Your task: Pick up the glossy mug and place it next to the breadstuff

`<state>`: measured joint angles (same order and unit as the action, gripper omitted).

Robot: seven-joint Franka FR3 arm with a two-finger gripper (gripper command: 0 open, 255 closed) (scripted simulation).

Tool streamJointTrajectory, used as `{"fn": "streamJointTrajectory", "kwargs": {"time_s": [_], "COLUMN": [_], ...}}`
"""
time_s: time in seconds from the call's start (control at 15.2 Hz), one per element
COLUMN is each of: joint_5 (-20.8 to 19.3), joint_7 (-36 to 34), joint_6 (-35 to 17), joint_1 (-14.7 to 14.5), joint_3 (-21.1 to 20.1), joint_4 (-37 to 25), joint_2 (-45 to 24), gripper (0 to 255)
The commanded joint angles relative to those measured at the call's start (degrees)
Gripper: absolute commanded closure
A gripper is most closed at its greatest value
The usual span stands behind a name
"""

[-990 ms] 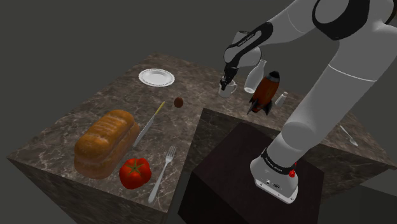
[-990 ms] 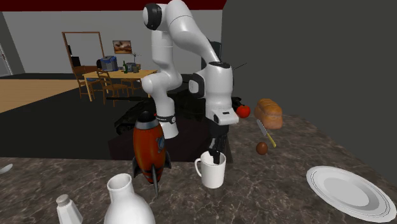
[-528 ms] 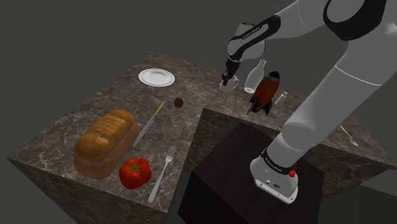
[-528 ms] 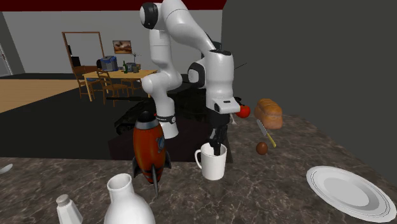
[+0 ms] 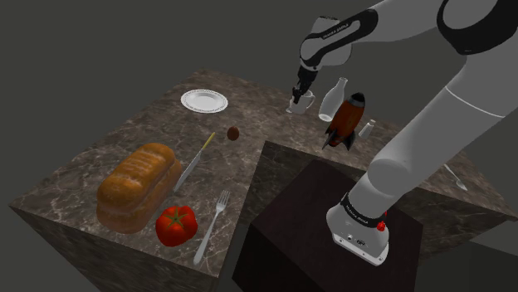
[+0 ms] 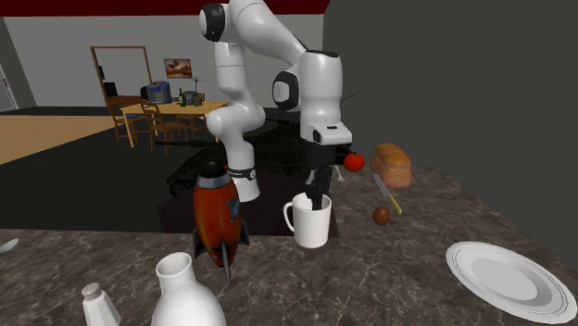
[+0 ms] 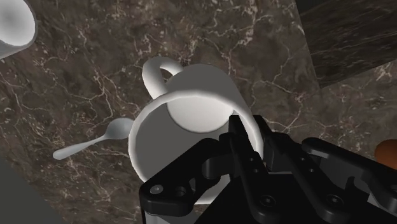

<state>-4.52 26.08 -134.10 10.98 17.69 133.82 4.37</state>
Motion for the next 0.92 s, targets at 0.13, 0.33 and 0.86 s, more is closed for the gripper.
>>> {"fn": "streamJointTrajectory", "kwargs": {"time_s": [0.13,0.33,0.86], "joint_5": [-0.51,-0.79,-1.25], "joint_7": [-0.33,-0.49,-0.75], "joint_6": [3.26,5.65,11.98], "joint_1": [0.0,0.0,-0.05], "joint_3": [-0.17,-0.31,-0.7], "joint_4": [-1.45,-2.69,-6.52], "joint_2": [1.85,3.03,5.59], "gripper": [255,255,255]}}
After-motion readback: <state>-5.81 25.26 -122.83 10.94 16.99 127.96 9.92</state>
